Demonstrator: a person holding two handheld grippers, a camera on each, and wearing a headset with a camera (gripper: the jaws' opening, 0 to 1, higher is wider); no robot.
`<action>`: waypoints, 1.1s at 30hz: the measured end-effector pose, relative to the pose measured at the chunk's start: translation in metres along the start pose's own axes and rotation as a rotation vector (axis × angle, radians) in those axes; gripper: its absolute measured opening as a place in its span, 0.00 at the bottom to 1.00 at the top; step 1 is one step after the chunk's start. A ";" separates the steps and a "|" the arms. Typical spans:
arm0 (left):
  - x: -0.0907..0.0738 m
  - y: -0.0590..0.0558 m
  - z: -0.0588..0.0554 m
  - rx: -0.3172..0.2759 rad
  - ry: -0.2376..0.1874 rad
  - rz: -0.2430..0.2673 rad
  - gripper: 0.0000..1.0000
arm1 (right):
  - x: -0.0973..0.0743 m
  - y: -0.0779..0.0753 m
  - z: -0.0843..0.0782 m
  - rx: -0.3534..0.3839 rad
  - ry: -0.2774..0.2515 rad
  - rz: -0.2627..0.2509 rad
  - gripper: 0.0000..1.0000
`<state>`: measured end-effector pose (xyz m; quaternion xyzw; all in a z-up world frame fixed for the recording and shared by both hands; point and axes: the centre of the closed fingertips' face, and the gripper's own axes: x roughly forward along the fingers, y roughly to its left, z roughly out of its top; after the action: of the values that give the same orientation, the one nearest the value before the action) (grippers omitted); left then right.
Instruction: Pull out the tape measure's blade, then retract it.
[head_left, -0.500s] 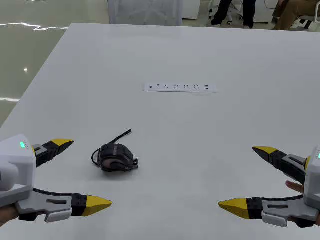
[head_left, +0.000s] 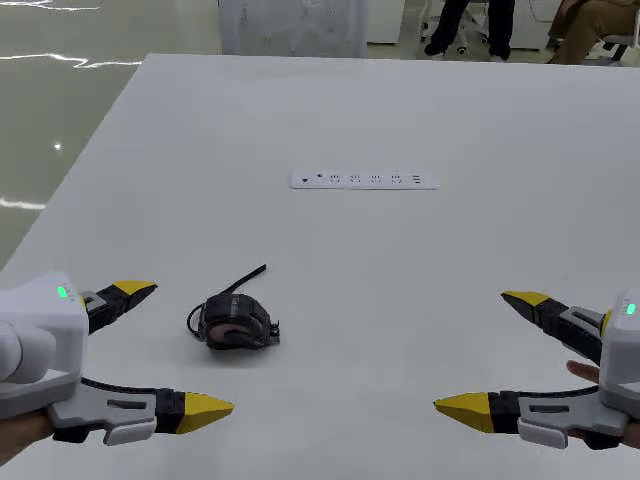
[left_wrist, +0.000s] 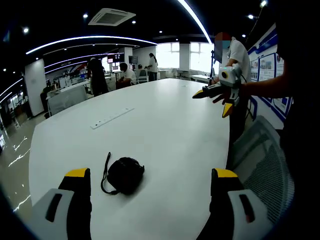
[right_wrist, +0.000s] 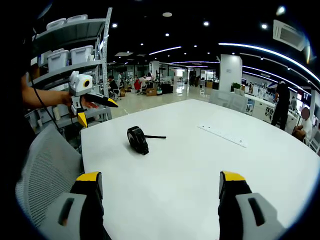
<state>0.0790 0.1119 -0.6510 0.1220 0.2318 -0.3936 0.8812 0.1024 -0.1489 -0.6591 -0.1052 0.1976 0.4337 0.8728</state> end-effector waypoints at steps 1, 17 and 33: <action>0.000 0.000 -0.001 -0.001 0.002 0.001 0.99 | 0.000 0.000 0.000 0.000 0.002 0.000 1.00; 0.002 0.005 -0.003 0.016 0.018 0.002 0.97 | 0.003 -0.001 0.003 -0.031 0.003 0.020 0.98; 0.008 0.015 -0.010 0.041 0.047 -0.012 0.96 | 0.015 0.001 0.011 -0.092 0.012 0.072 0.93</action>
<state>0.0919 0.1202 -0.6636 0.1479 0.2449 -0.4007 0.8704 0.1126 -0.1339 -0.6556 -0.1407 0.1862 0.4730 0.8496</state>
